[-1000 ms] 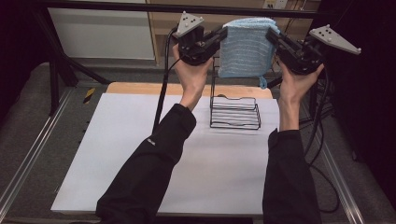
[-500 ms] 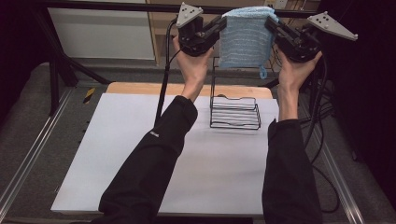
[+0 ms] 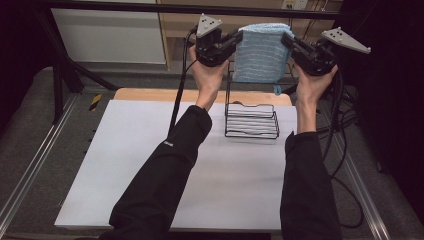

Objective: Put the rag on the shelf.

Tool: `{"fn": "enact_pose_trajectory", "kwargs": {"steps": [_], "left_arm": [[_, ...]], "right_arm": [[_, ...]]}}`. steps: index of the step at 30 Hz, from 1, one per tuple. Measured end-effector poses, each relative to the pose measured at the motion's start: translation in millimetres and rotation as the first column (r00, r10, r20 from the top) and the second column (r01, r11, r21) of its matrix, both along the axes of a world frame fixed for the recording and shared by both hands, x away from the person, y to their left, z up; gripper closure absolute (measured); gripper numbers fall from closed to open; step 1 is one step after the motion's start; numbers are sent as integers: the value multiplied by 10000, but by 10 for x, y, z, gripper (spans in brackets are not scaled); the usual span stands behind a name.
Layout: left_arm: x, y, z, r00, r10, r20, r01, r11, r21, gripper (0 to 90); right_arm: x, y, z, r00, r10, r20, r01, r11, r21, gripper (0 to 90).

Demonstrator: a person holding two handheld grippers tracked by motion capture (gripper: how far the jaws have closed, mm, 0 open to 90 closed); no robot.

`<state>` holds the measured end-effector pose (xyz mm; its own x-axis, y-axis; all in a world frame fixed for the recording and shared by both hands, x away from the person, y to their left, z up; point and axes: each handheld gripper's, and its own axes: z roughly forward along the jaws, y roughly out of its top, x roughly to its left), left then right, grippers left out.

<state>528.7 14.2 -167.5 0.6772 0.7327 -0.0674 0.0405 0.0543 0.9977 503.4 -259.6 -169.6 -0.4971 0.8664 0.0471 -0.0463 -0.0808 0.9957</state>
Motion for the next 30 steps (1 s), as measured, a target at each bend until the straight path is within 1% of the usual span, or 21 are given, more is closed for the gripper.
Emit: {"fn": "enact_pose_trajectory", "kwargs": {"steps": [2,4,8,10,12,16,20,22,24,25,27,30], "left_arm": [[14,-20,-58,10000,-8,-48,9,9999,123,823],[24,-32,-102,9999,-29,-113,31,9997,244,823],[51,-44,-228,9993,-186,-310,197,9992,347,823],[50,-38,-304,9984,-357,-431,373,9987,362,822],[36,-30,-372,9975,-520,-470,539,9977,399,821],[16,-3,-464,9956,-681,-642,718,9958,567,821],[9,25,-499,9927,-815,-890,877,9938,687,821],[7,39,-510,9902,-935,-1040,1017,9919,763,821],[-6,41,-516,9881,-1068,-1111,1150,9909,698,821],[-17,50,-517,9875,-1122,-1107,1213,9895,787,820],[-49,62,-512,9856,-1316,-1061,1401,9871,772,820],[-89,75,-500,9843,-1460,-995,1555,9832,952,820]], "right_arm": [[8,-24,-60,9999,27,-129,-27,10000,75,798],[16,-37,-113,9998,-9,-202,10,10000,52,797],[14,-73,-212,9994,1,-350,0,10000,35,797],[1,-85,-261,9991,27,-416,-26,10000,19,796],[-23,-96,-312,9989,35,-476,-37,10000,-37,796],[-78,-96,-420,9982,80,-587,-84,10000,-53,794],[-106,-88,-520,9969,137,-778,-142,9999,-68,794],[-115,-86,-548,9965,117,-823,-127,9998,-123,792],[-135,-93,-574,9963,145,-848,-158,9998,-139,792],[-144,-95,-580,9963,147,-850,-159,9998,-134,792],[-173,-103,-589,9963,171,-846,-188,9996,-197,791],[-223,-114,-589,9963,207,-835,-233,9993,-299,789]]}}
